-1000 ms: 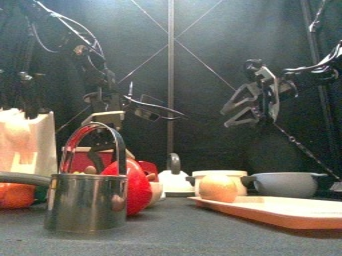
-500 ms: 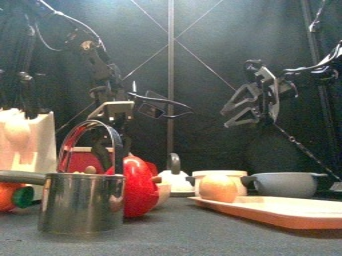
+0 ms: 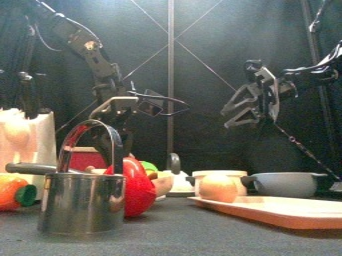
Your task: Grab pan
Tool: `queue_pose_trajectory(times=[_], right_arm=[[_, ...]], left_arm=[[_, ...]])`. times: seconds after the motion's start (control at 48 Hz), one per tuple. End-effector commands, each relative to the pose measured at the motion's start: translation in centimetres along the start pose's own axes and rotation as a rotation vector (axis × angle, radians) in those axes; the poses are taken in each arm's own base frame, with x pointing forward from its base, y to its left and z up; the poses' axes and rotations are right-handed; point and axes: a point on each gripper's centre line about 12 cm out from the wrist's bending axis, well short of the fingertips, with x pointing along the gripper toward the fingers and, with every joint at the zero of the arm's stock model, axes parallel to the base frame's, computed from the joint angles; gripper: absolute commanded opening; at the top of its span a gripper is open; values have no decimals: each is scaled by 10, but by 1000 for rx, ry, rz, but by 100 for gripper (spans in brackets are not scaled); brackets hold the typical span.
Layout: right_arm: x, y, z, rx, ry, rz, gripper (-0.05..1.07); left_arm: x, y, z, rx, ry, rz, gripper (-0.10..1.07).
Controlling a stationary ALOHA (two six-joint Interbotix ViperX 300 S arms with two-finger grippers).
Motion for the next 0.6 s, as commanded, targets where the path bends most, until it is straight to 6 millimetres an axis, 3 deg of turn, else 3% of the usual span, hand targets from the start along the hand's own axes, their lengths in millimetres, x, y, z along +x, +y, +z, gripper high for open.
queue_pose_trajectory(times=[0.0,0.583], right_arm=[[0,1,7,-2,-21,3,88],[0,1,6,-1,-21,4,88]], left_arm=[[-11,-1,9,-15,-38,-22,33],[-12,-2,11,-17,-46,-26,29]])
